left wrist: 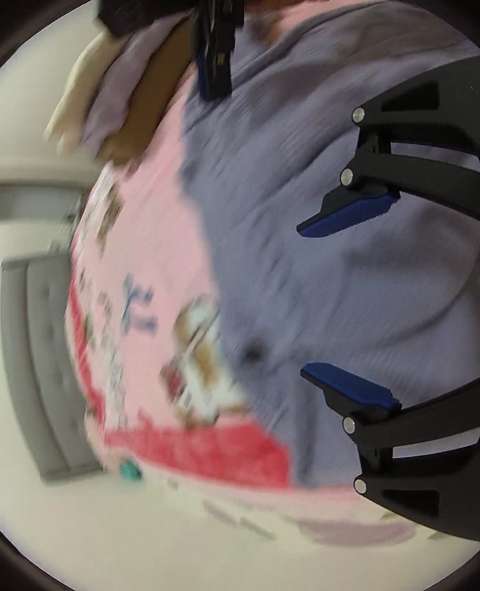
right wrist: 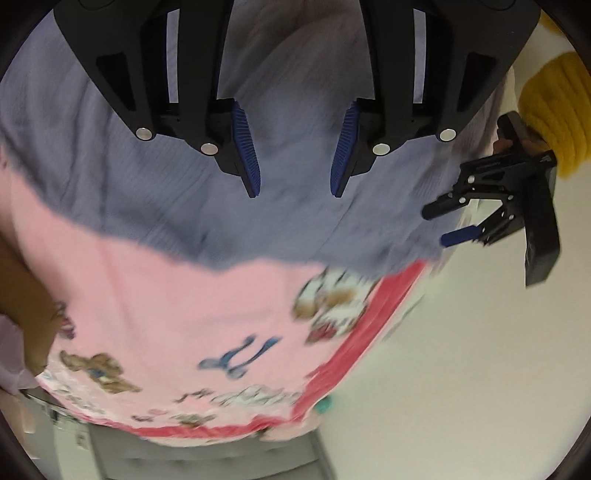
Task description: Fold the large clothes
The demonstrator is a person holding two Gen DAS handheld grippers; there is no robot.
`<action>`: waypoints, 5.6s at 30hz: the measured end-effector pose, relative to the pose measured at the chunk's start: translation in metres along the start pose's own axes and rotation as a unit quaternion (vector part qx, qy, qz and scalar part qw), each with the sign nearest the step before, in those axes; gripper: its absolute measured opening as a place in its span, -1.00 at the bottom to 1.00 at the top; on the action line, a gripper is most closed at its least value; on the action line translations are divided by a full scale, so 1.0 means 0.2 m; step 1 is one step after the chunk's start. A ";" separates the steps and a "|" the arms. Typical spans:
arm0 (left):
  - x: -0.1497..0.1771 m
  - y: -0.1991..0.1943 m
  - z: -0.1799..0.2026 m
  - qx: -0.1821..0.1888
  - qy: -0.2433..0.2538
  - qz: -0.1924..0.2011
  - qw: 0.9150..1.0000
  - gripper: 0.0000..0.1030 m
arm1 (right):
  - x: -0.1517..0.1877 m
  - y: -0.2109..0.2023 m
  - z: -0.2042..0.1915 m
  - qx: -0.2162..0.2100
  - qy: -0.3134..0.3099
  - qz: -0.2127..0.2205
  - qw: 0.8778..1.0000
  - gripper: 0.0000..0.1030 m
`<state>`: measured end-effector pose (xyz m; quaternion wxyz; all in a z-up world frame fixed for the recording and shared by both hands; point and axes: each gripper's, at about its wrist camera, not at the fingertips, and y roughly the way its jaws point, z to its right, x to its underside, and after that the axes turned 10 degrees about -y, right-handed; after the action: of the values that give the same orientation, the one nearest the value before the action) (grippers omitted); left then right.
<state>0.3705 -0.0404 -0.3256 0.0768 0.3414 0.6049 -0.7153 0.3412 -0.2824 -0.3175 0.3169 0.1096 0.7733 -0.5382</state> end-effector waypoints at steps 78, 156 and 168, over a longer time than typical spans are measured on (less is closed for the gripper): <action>0.41 0.28 1.75 0.120 0.086 -0.034 0.988 0.20 | 0.00 0.42 -0.58 0.098 0.092 -0.127 0.983 -0.77; 0.31 0.03 -0.22 0.033 -0.326 -0.062 0.943 -0.56 | 0.49 0.01 0.17 0.275 -0.030 -0.187 0.942 -0.64; 0.42 -0.28 -0.23 -0.091 -0.215 -0.052 0.971 0.46 | 0.36 -0.45 0.11 0.145 0.041 -0.035 0.988 0.36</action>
<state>0.2967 0.0417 -0.3300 0.1988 0.1393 0.6534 -0.7171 0.2473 -0.3498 -0.2983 0.2467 0.1494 0.7026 -0.6505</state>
